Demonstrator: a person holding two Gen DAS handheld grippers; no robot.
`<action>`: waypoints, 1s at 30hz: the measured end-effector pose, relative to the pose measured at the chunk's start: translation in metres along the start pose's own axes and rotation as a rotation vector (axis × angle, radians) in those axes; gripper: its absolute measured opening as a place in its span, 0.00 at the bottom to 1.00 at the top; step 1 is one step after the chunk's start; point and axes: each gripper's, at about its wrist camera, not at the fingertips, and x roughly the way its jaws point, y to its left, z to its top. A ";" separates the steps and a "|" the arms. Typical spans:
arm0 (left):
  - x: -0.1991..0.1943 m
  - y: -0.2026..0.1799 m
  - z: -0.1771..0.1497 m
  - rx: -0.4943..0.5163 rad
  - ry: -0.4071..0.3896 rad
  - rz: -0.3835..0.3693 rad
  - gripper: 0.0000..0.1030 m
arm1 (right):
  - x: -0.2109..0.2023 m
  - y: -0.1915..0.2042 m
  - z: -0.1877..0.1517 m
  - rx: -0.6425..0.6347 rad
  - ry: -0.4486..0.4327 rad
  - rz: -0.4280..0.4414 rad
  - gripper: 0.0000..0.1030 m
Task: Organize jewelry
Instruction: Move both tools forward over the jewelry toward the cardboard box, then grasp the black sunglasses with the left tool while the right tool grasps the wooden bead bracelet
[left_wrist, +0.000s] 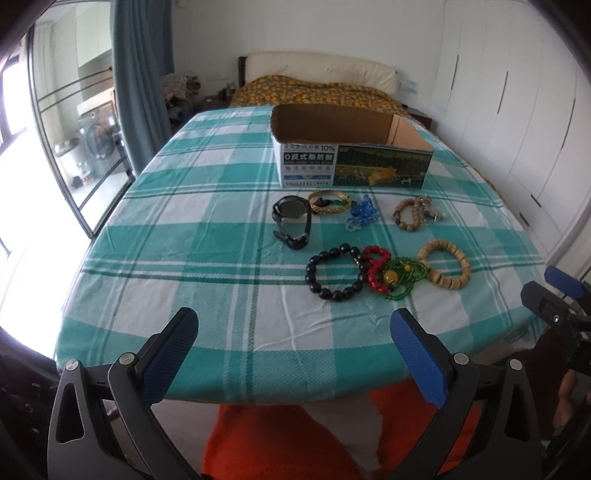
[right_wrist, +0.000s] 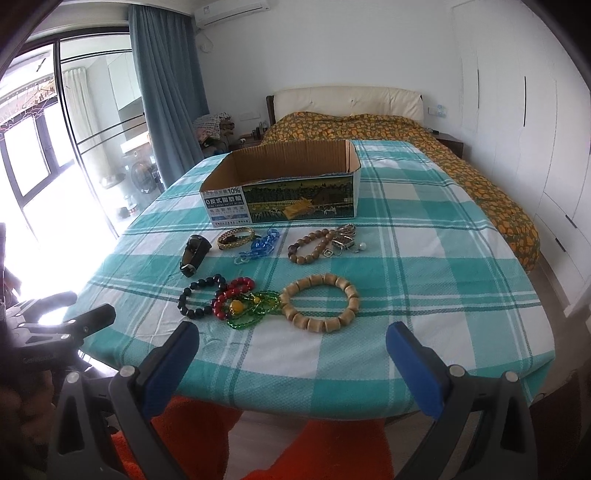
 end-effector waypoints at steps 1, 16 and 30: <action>0.002 -0.001 0.000 0.002 0.005 -0.001 1.00 | 0.002 0.000 0.000 0.002 0.003 0.004 1.00; 0.035 0.034 0.023 -0.094 0.037 -0.009 1.00 | 0.029 -0.030 0.002 0.079 0.079 0.072 1.00; 0.119 0.056 0.078 -0.139 0.127 -0.091 0.99 | 0.046 -0.060 0.003 0.131 0.158 -0.027 1.00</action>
